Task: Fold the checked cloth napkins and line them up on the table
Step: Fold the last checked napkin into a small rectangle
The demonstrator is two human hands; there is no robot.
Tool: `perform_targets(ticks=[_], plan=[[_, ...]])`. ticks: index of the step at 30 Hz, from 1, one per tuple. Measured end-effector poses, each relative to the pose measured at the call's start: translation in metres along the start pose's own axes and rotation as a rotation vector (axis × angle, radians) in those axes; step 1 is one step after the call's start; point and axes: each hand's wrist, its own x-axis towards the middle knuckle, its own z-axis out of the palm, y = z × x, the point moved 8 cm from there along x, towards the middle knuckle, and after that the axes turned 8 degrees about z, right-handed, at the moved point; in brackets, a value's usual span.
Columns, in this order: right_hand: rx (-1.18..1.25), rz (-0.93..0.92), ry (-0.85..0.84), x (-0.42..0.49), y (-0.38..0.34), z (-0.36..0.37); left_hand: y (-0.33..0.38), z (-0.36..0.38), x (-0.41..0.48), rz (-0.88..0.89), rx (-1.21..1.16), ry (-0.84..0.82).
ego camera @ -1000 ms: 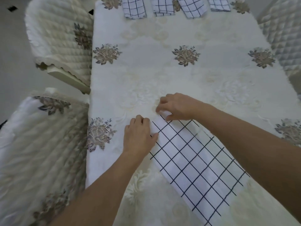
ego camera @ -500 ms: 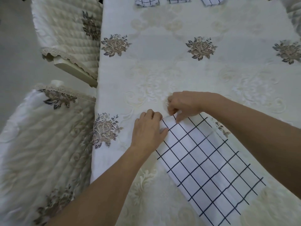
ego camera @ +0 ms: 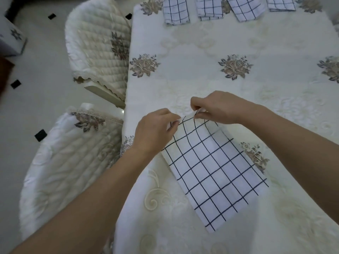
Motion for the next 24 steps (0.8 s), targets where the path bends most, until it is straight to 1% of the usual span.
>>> perform_targets(ticks=[4, 8, 10, 14, 16, 20, 24], plan=[[0.0, -0.044, -0.037, -0.038, -0.014, -0.019, 0.038, -0.024, -0.016, 0.082, -0.054, 0.042], [0.022, -0.08, -0.013, -0.09, -0.023, -0.02, 0.073, -0.027, -0.049, 0.134, -0.16, 0.016], [0.087, -0.066, -0.014, -0.118, -0.024, -0.014, 0.086, -0.022, -0.068, 0.116, -0.247, -0.006], [0.236, 0.0, -0.014, -0.171, -0.021, 0.014, 0.11, 0.001, -0.108, -0.015, -0.421, -0.054], [0.275, 0.023, 0.003, -0.195, -0.02, 0.032, 0.127, 0.016, -0.124, -0.017, -0.434, -0.093], [0.271, 0.044, 0.091, -0.231, -0.015, 0.07, 0.155, 0.049, -0.156, 0.067, -0.472, -0.167], [0.239, 0.068, 0.16, -0.251, -0.009, 0.104, 0.158, 0.084, -0.189, 0.156, -0.375, -0.283]])
